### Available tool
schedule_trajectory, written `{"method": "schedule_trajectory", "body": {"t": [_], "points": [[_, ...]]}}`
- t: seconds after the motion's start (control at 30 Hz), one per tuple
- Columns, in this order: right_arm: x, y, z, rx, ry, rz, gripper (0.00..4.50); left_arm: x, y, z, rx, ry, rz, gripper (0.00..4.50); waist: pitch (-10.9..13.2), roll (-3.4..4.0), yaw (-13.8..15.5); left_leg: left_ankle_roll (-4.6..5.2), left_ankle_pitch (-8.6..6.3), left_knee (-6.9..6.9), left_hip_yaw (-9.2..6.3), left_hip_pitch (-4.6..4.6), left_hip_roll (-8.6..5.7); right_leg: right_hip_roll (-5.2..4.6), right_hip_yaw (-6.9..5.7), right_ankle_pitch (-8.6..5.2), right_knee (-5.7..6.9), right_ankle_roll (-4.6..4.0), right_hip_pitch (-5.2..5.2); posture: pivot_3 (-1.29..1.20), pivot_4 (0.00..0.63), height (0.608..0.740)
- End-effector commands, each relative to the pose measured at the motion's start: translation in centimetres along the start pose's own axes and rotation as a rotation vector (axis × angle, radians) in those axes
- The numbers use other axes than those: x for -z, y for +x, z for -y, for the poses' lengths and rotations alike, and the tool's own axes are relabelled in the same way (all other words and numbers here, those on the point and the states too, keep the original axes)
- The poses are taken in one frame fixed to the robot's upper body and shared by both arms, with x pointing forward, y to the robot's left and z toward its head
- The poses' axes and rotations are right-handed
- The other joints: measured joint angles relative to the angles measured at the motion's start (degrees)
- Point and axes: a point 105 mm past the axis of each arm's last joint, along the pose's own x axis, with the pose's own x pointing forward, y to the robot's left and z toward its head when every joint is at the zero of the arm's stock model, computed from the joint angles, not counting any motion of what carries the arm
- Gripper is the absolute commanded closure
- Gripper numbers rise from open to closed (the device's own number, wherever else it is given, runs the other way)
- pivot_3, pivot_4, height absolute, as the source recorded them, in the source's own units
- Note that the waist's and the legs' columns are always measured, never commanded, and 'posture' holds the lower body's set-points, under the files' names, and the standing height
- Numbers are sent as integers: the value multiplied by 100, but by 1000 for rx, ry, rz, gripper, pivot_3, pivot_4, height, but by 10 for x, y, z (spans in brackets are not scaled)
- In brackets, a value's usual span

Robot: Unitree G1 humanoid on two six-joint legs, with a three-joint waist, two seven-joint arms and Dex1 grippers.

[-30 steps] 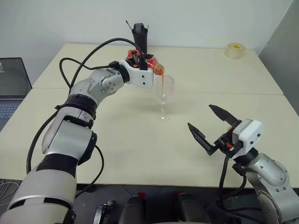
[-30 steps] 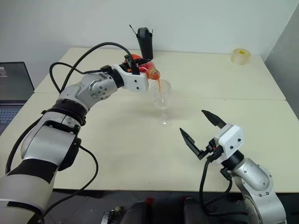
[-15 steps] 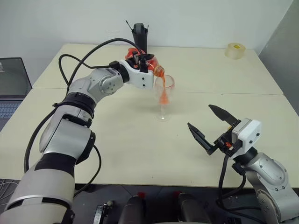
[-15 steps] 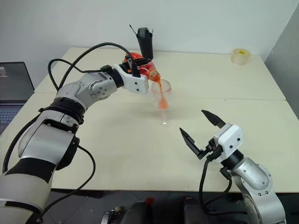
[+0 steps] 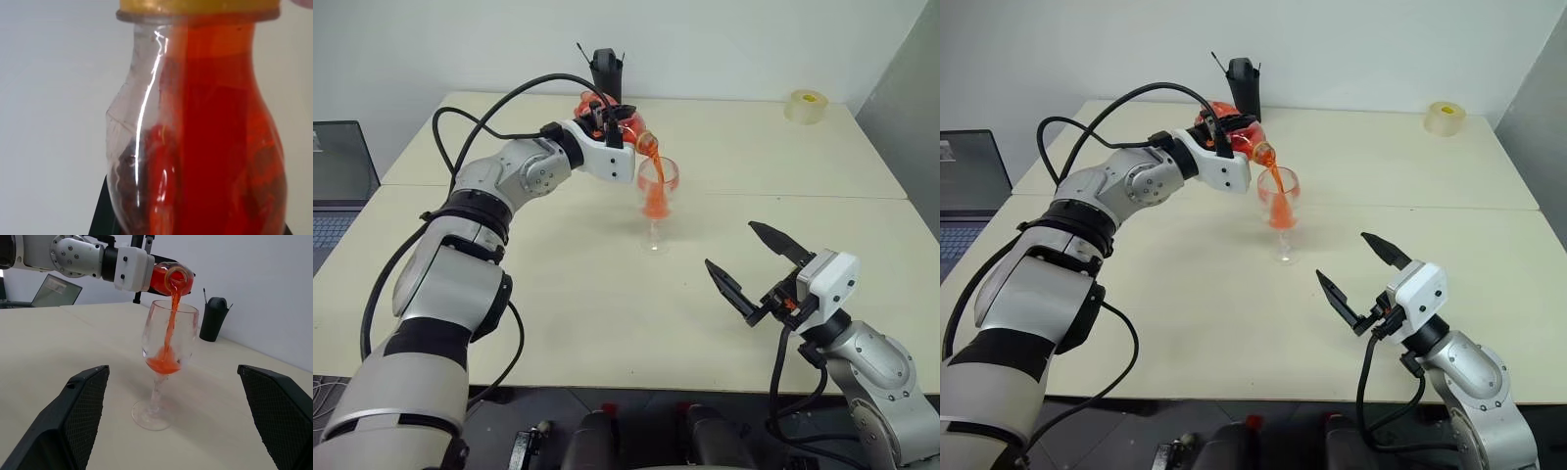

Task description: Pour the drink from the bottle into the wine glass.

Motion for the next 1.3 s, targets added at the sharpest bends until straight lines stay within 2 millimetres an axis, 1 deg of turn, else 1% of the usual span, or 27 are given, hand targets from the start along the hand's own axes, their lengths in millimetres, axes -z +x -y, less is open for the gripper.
{"method": "schedule_trajectory", "body": {"t": [0.03, 0.5, 1.3], "points": [[-9, 0, 0, -8, -20, 39, 0, 1, 0, -30, -83, 46, 5, 3457, 0, 0, 0, 0, 0, 0, 0, 0, 0, 0, 0, 0, 0, 0, 0, 0, 150, 740], [-8, 2, 1, -17, -19, 43, 0, 6, -4, -34, -92, 81, -8, 3457, 0, 0, -1, -1, 1, 0, 0, 0, -1, -1, 0, 0, 1, 0, 0, 0, 150, 740], [-7, 5, 0, -39, -8, 50, 0, 14, -10, -35, -86, 100, -32, 3457, 0, 0, -1, -2, 1, 1, 0, 1, -2, -2, 0, 0, 2, 0, 0, 0, 150, 740]]}}
